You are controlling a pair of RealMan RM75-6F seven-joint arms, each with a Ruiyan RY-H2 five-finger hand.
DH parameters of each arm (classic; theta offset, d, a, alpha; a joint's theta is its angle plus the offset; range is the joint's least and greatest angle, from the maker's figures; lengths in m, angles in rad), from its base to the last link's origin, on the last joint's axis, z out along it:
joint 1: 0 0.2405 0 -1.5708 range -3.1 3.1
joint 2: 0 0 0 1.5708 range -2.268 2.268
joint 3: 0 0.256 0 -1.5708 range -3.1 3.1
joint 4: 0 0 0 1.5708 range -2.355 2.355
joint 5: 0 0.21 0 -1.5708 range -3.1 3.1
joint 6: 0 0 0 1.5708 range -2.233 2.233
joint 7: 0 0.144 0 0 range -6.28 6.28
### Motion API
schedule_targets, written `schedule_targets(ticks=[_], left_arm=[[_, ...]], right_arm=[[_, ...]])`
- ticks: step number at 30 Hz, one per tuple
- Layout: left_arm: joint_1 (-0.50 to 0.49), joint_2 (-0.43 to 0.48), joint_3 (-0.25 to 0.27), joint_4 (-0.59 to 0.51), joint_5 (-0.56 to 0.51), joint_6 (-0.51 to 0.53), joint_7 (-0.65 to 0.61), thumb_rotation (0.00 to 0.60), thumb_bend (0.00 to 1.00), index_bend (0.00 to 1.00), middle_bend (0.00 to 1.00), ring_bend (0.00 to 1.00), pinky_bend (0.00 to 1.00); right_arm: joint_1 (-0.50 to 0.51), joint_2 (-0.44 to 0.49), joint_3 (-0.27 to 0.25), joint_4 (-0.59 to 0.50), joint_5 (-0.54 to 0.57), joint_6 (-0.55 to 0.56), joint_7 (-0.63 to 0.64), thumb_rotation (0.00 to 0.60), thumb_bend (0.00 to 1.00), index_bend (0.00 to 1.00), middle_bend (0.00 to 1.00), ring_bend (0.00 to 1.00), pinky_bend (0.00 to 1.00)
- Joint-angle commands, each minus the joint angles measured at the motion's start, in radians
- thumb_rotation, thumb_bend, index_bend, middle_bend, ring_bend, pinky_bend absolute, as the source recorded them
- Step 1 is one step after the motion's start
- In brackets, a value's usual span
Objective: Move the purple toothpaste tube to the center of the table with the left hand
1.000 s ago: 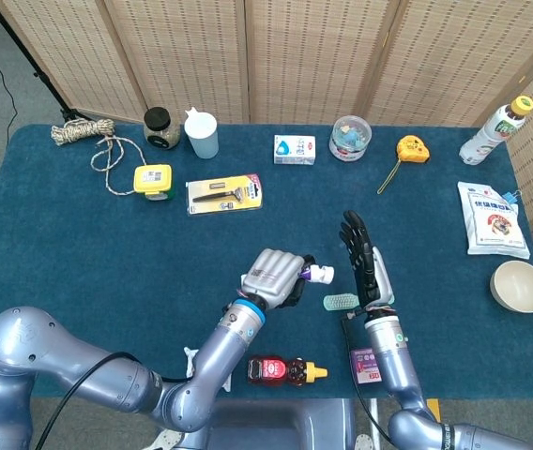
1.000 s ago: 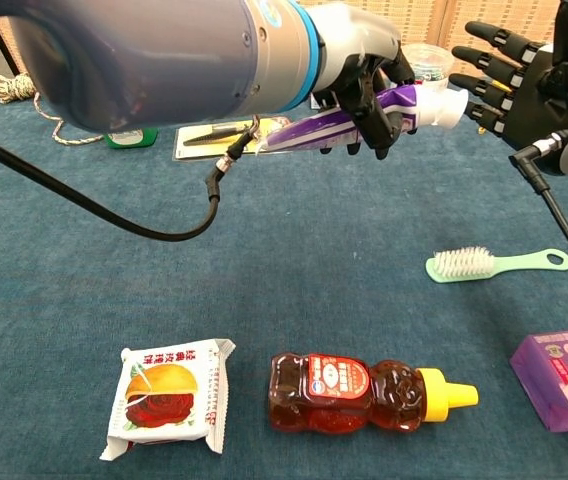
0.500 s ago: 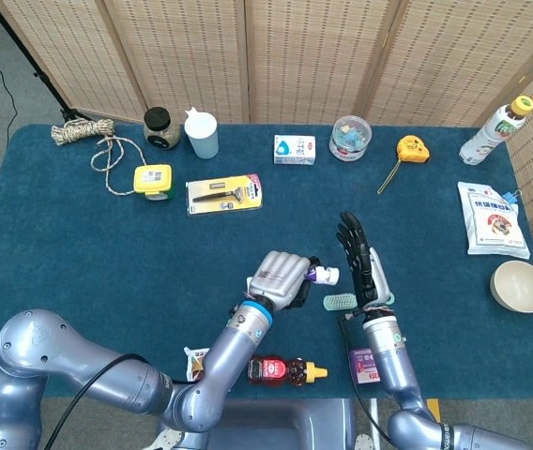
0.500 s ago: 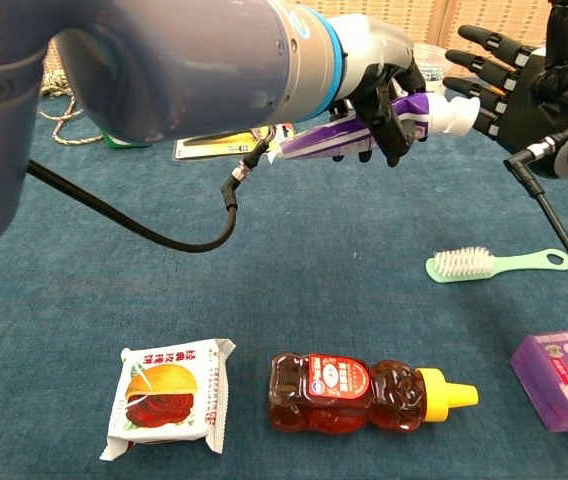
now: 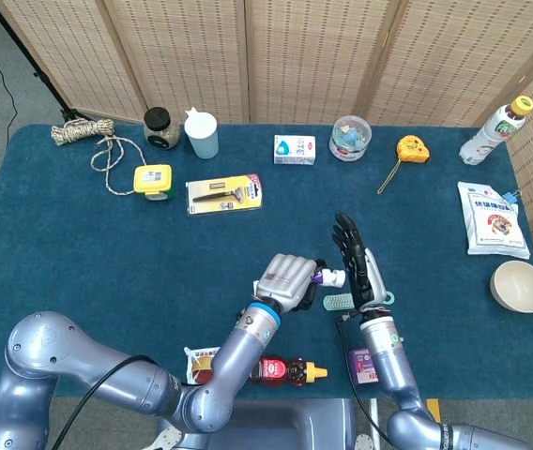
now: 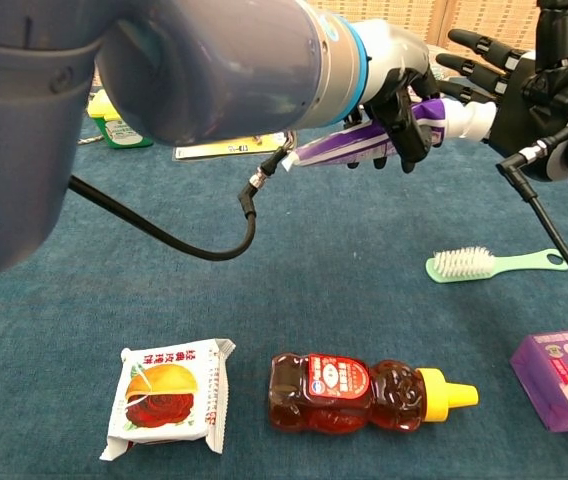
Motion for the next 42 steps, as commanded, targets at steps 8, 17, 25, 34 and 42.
schedule_targets(ticks=[8,17,25,34,42], left_arm=[[-0.006,-0.021,-0.018,0.013,-0.006,0.007,0.015,0.600,1.00,0.48,0.49,0.48,0.59],[-0.012,-0.041,-0.033,0.027,-0.010,0.007,0.026,0.600,1.00,0.48,0.49,0.48,0.60],[-0.012,-0.051,-0.043,0.037,-0.013,0.007,0.034,0.600,1.00,0.48,0.49,0.48,0.60],[-0.011,-0.060,-0.050,0.037,-0.008,0.007,0.038,0.600,1.00,0.49,0.49,0.48,0.60],[-0.013,-0.071,-0.057,0.046,-0.009,0.010,0.042,0.600,1.00,0.49,0.50,0.48,0.60]], right_arm=[[0.003,0.001,-0.001,-0.005,-0.004,-0.012,0.000,0.077,0.00,0.00,0.00,0.00,0.00],[0.008,-0.002,-0.001,-0.005,-0.005,-0.024,-0.002,0.075,0.00,0.00,0.00,0.00,0.00],[0.010,0.003,-0.001,-0.008,-0.007,-0.036,0.007,0.078,0.00,0.00,0.00,0.00,0.00],[0.014,0.006,-0.004,-0.011,-0.018,-0.048,0.018,0.077,0.00,0.00,0.00,0.00,0.00],[0.018,0.005,-0.006,-0.009,-0.019,-0.053,0.016,0.077,0.00,0.00,0.00,0.00,0.00]])
